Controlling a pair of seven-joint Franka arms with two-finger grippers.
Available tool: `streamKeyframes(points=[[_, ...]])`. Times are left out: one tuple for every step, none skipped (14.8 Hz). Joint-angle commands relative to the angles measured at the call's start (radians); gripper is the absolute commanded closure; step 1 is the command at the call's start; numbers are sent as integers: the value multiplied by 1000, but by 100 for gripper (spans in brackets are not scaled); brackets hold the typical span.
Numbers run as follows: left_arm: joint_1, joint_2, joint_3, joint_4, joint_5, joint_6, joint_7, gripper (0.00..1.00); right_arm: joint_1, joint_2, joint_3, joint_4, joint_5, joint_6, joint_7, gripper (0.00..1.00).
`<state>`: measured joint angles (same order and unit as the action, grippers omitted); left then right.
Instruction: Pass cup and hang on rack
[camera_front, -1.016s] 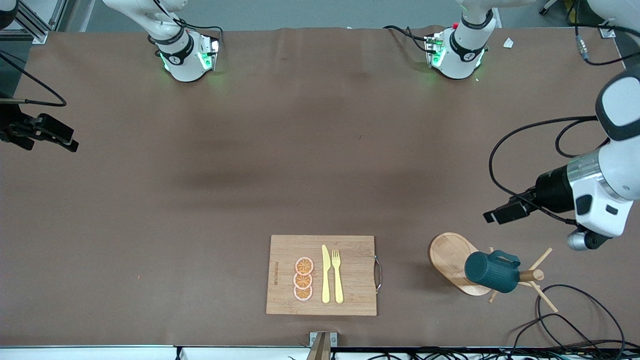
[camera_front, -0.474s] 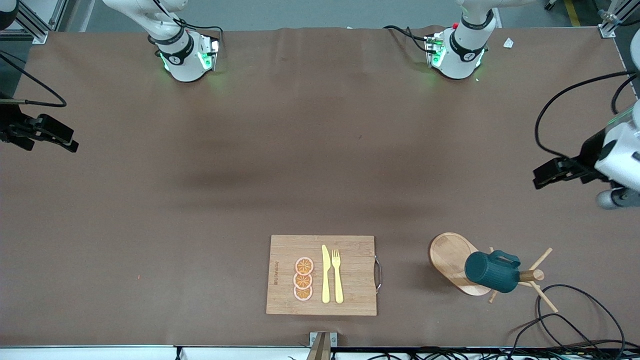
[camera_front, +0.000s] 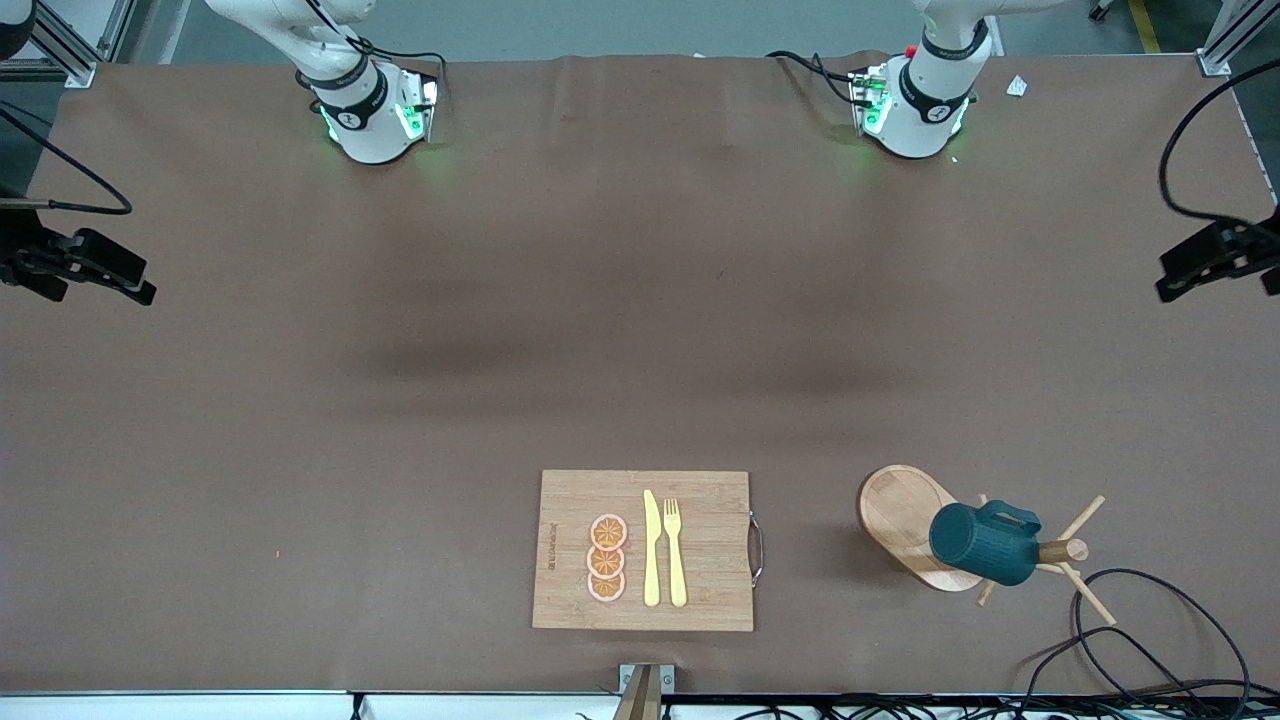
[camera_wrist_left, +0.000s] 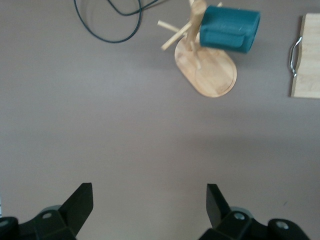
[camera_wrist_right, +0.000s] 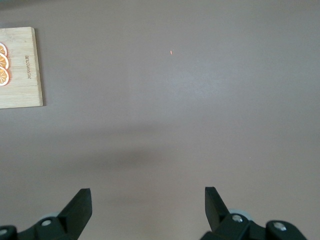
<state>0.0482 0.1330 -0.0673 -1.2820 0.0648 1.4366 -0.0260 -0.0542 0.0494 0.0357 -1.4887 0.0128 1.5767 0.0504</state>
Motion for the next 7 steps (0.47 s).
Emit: streamKeyframes(points=[[-4, -139, 15, -163, -33, 8, 21, 0, -3, -19, 3, -24, -11, 13, 14, 0], [-4, -166, 15, -195, -34, 8, 21, 0, -3, -19, 3, -24, -11, 13, 14, 0], [-1, -191, 15, -226, -49, 8, 21, 0, -3, -19, 3, -24, -11, 13, 14, 0], [1, -208, 15, -250, -62, 8, 21, 0, -3, -19, 3, -24, -11, 13, 12, 0], [2, -223, 15, -270, -65, 8, 18, 0, -3, -19, 3, -22, -10, 13, 12, 0], [2, -240, 15, -287, -66, 10, 17, 0, -3, -20, 1, -22, -10, 13, 12, 0], [1, -251, 14, -296, -65, 10, 9, 0, -3, -19, 1, -22, -10, 13, 12, 0]])
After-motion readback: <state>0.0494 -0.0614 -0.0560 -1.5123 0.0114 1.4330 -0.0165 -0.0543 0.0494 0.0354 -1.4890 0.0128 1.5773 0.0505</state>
